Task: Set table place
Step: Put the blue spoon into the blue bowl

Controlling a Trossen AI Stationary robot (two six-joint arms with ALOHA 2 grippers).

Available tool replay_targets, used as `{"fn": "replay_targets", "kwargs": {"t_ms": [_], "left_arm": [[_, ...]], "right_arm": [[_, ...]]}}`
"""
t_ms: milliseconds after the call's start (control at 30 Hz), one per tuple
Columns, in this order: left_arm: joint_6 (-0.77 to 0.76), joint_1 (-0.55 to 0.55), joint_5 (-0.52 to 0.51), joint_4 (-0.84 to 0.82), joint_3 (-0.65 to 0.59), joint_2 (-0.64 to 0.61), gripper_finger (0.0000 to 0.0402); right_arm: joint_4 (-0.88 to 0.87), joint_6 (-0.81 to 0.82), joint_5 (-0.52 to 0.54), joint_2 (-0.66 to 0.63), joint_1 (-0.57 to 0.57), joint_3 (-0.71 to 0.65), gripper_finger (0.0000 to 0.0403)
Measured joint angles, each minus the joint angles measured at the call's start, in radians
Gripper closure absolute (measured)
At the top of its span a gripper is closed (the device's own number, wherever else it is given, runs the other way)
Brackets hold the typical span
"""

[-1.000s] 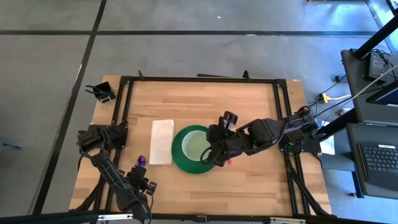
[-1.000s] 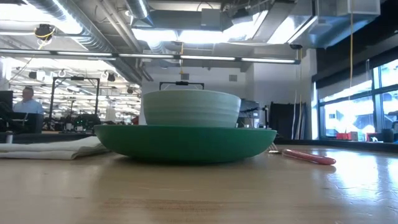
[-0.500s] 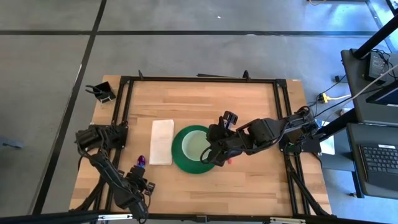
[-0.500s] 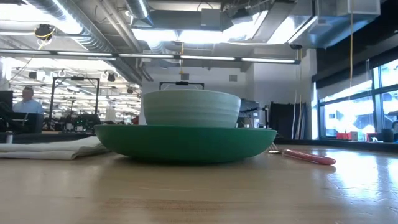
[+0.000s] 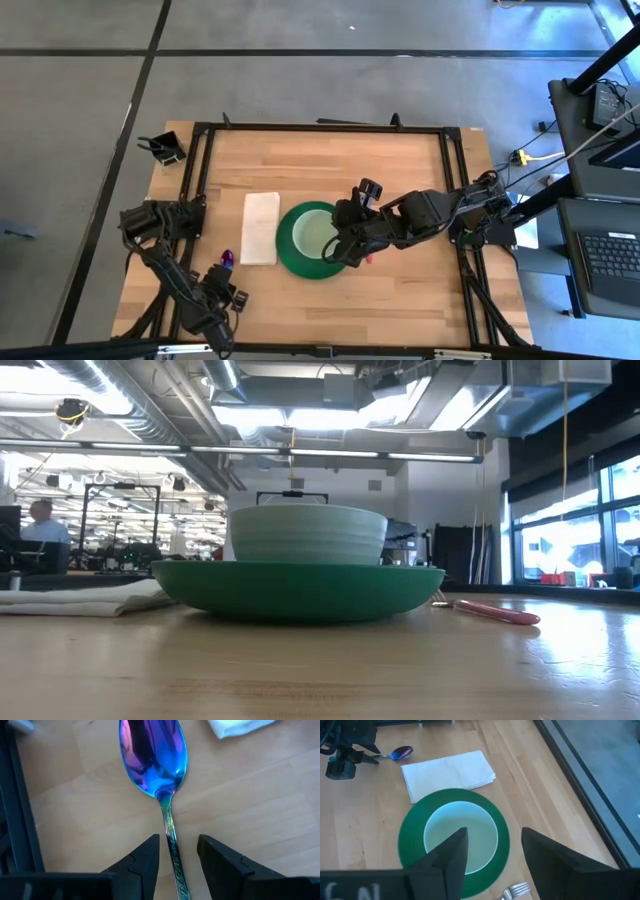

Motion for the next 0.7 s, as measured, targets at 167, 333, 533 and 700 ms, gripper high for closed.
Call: {"fn": "replay_targets", "kwargs": {"t_ms": [167,333,533,700], "left_arm": [[-0.007,-0.016,-0.022,0.013,-0.006,0.013,0.0267],[-0.010,-0.023,-0.029,0.019,-0.005,0.021,0.0270],[-0.018,-0.022,-0.027,0.022,-0.002,0.021,0.0295],[-0.018,-0.027,-0.058,0.038,-0.002,0.023,0.0332]], "right_arm": [[0.000,0.000,0.000,0.000,0.000,0.000,0.0215],[0.000,0.001,0.000,0.000,0.000,0.000,0.0215],[0.008,0.003,0.000,0.000,0.000,0.000,0.0215],[0.008,0.003,-0.007,0.000,0.000,0.000,0.0215]]}}
